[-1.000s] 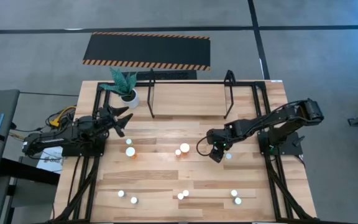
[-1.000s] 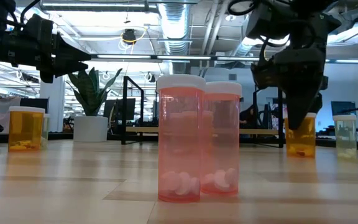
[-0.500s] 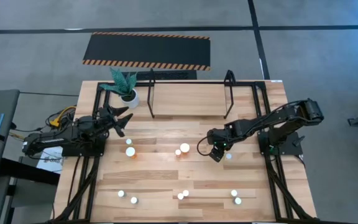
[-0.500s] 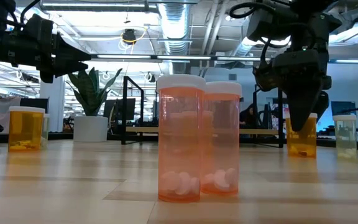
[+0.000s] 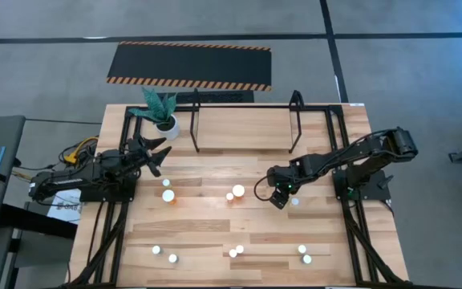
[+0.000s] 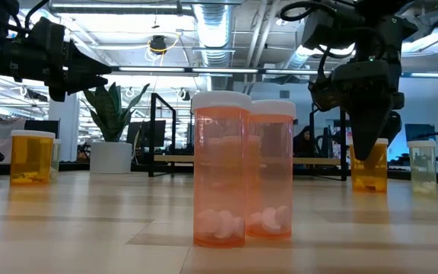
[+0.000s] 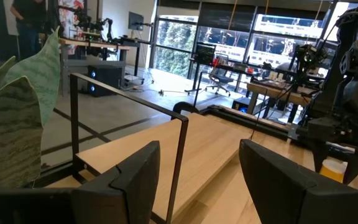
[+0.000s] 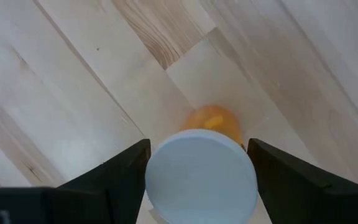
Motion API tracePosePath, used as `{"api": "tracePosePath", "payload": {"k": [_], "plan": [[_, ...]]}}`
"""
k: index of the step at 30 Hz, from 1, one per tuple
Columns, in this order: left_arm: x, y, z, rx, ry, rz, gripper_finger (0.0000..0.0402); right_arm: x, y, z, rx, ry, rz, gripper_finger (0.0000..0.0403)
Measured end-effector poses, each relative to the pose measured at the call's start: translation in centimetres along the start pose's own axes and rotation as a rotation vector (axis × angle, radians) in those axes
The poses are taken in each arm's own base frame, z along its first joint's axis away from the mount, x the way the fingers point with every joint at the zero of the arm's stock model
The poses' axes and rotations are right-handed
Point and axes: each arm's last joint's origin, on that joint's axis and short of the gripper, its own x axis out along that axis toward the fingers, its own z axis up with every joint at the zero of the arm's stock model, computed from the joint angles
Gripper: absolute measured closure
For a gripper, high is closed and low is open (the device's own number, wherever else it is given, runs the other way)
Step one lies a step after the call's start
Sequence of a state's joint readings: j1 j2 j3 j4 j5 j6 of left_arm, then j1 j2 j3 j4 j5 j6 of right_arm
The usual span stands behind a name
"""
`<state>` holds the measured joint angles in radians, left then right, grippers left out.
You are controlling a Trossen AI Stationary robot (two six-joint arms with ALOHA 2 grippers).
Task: Pick and place medicine bottles onto shelf by color
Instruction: Put the orange pill bottle on the shelf
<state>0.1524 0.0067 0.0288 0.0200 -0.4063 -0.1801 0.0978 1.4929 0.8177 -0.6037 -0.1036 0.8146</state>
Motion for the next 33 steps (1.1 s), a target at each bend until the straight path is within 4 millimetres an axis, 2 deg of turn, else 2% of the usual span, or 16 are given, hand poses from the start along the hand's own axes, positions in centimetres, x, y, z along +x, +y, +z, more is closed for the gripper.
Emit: {"api": "tracePosePath", "payload": {"k": [5,15,24,29,33], "plan": [[0.0,0.0,0.0,0.0,0.0,0.0,0.0193,0.0,0.0,0.0,-0.001,-0.003,0.003,0.0124],[0.0,0.0,0.0,0.0,0.0,0.0,0.0193,0.0,0.2,0.2,-0.012,-0.019,0.021,0.0197],[0.0,0.0,0.0,0.0,0.0,0.0,0.0193,0.0,0.1,0.2,-0.009,-0.018,0.019,0.0166],[0.0,0.0,0.0,0.0,0.0,0.0,0.0193,-0.2,-0.1,0.5,0.005,-0.01,0.01,0.0183],[0.0,0.0,0.0,0.0,0.0,0.0,0.0193,-1.2,0.3,1.2,-0.007,-0.015,0.005,0.0197]]}}
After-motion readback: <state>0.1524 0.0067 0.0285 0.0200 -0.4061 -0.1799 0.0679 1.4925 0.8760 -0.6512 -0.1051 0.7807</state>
